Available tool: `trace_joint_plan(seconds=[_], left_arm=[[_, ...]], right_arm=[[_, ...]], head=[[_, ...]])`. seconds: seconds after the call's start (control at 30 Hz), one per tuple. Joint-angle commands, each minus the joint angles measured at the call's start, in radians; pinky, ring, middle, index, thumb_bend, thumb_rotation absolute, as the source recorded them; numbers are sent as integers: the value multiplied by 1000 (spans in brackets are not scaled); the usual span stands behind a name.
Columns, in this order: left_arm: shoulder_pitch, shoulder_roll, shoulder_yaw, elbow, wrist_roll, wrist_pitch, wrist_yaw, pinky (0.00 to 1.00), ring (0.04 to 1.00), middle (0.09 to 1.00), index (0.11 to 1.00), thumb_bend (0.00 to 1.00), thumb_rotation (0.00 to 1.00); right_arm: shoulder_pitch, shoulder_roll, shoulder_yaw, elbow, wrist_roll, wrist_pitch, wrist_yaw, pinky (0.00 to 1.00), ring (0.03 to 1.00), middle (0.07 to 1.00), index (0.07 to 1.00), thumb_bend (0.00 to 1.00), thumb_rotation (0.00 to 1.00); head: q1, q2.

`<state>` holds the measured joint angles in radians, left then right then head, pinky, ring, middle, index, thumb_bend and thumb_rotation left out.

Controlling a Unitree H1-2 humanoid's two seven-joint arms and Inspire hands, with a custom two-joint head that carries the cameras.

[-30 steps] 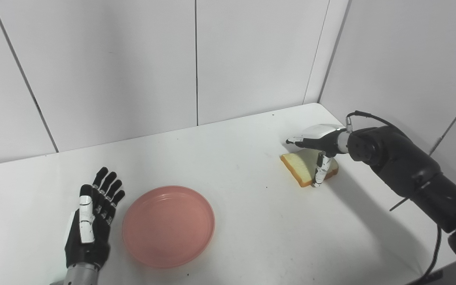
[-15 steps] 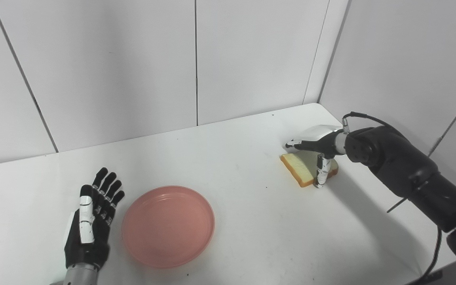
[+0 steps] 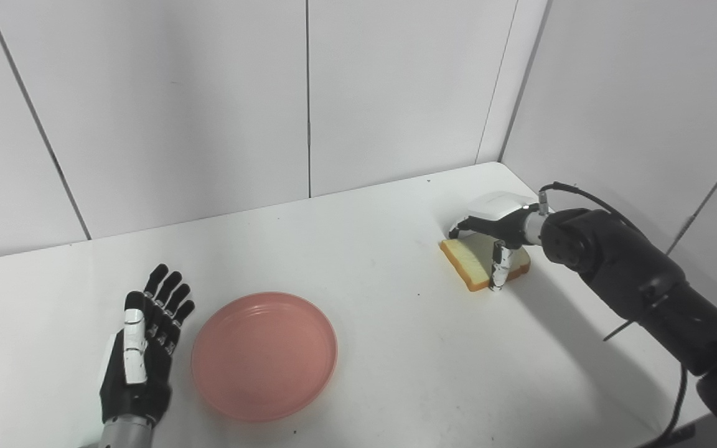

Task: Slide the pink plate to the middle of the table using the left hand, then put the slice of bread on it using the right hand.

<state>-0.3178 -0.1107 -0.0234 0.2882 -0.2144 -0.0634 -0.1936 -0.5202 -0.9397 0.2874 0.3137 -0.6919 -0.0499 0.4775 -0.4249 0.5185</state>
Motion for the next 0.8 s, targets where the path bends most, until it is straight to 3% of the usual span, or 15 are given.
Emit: trace_joint_plan(seconds=[0.0,0.13,0.33,0.53,0.57,0.6,0.77], left_arm=[[-8,4,-2,-26,2,-9,-2,925,933,934,905,712,948],[-7,1,-2,-29,-2,-6,-3,924,934,935,906,703,945],[-5,-2,-2,-35,3,-3,4,925,933,934,905,709,939],[-5,0,-3,-38,3,0,5,925,930,934,902,710,942],[-5,0,-3,-38,3,-1,4,925,930,934,904,709,942],[-5,0,-4,-38,4,0,5,925,930,934,904,709,942],[-5,0,-4,-38,4,1,5,924,933,934,905,705,946]], right_arm=[[-23,-18,-25,-5,-6,-39,-57,740,811,808,728,852,39],[-26,-9,-26,18,-8,-59,-99,646,718,734,675,820,2],[-24,3,-41,29,16,-54,-95,508,591,637,636,793,0],[-16,12,-58,33,48,-60,-98,437,515,623,635,774,0],[-14,13,-62,31,52,-59,-97,405,479,535,562,628,0],[-11,15,-71,29,64,-64,-103,395,466,505,537,579,0],[-9,18,-96,5,89,-56,-104,362,432,471,506,524,0]], head=[[0,1],[0,2],[1,2],[0,3],[0,3],[-1,7],[-1,6]])
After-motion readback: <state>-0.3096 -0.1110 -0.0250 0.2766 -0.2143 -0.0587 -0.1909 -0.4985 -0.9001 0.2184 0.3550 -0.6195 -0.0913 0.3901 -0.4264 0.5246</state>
